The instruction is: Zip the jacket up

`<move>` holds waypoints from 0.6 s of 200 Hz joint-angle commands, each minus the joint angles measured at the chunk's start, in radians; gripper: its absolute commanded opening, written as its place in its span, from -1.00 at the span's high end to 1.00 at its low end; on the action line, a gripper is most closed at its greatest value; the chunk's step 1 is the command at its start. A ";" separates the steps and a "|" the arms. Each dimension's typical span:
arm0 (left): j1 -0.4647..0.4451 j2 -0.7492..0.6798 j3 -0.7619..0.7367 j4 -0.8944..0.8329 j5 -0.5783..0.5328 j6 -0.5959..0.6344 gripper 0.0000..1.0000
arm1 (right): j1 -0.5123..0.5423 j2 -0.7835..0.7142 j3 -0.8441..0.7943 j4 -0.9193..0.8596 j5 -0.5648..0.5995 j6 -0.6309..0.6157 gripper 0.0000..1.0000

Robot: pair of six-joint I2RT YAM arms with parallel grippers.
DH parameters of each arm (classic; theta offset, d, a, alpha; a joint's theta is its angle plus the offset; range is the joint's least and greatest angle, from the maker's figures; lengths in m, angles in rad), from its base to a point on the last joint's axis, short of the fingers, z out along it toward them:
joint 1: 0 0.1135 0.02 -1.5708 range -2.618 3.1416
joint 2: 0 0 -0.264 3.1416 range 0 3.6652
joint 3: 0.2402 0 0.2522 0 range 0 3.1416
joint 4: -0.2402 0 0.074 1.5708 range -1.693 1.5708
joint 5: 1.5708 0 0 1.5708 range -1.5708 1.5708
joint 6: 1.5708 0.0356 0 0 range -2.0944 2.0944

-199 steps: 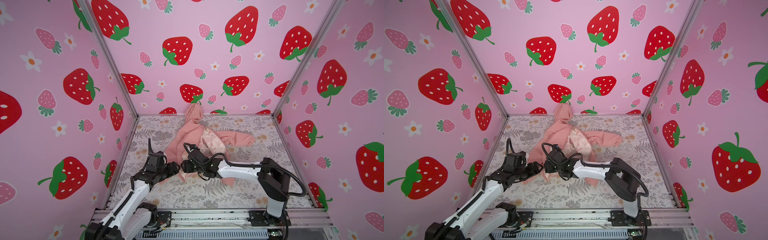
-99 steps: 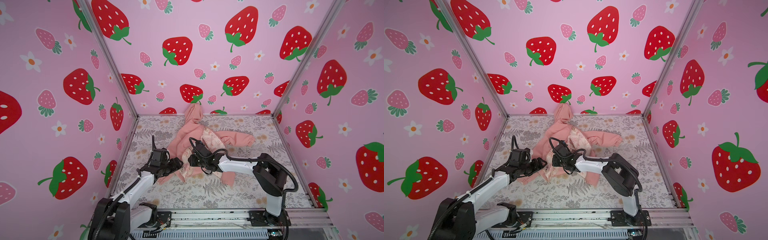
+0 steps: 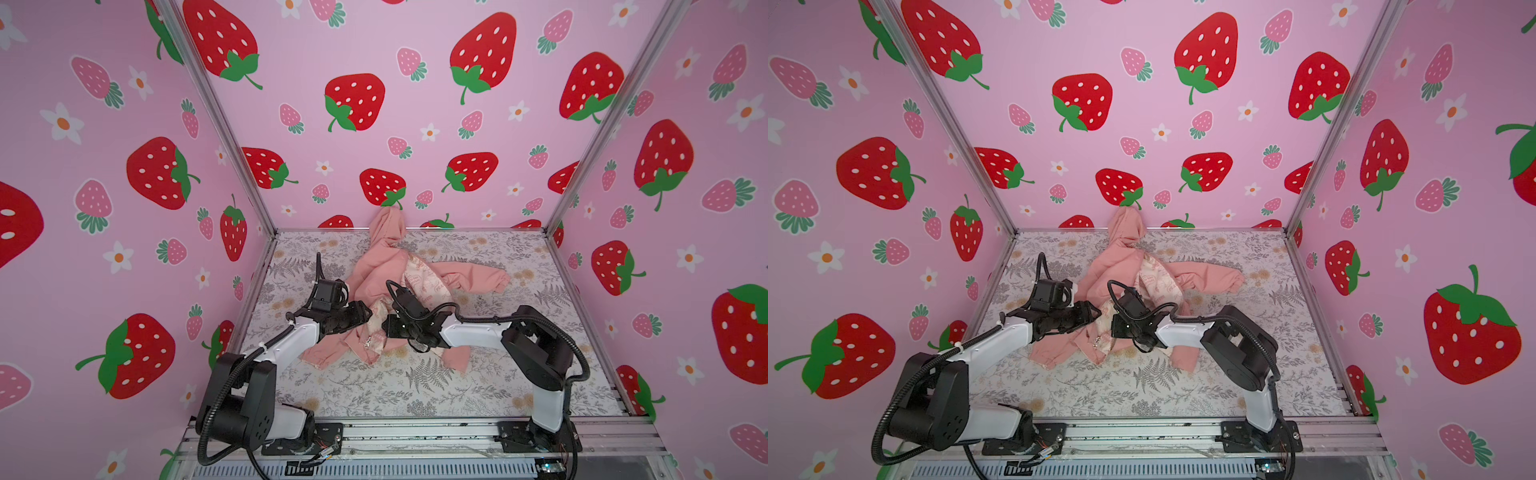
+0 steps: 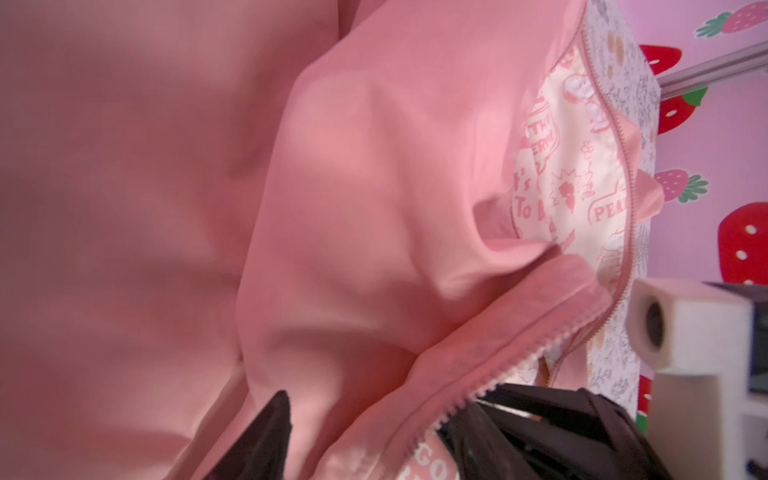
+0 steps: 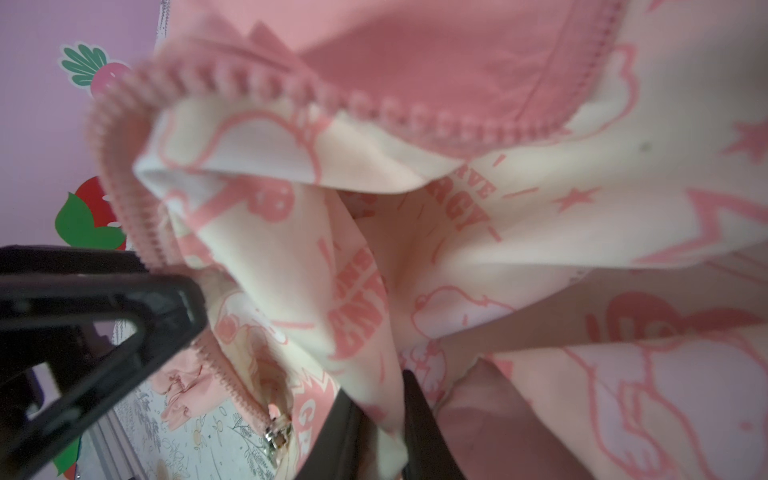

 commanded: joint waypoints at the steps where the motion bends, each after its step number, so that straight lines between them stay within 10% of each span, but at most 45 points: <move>1: -0.028 0.029 0.071 -0.027 -0.009 0.048 -0.04 | -0.007 -0.009 -0.027 0.043 -0.024 0.018 0.62; 92: -0.124 0.072 0.196 -0.165 -0.107 0.123 1.00 | -0.030 -0.076 -0.091 0.086 -0.048 0.014 0.65; 120: -0.168 0.051 0.237 -0.222 -0.104 0.148 1.00 | -0.043 -0.095 -0.107 0.088 -0.061 0.005 0.64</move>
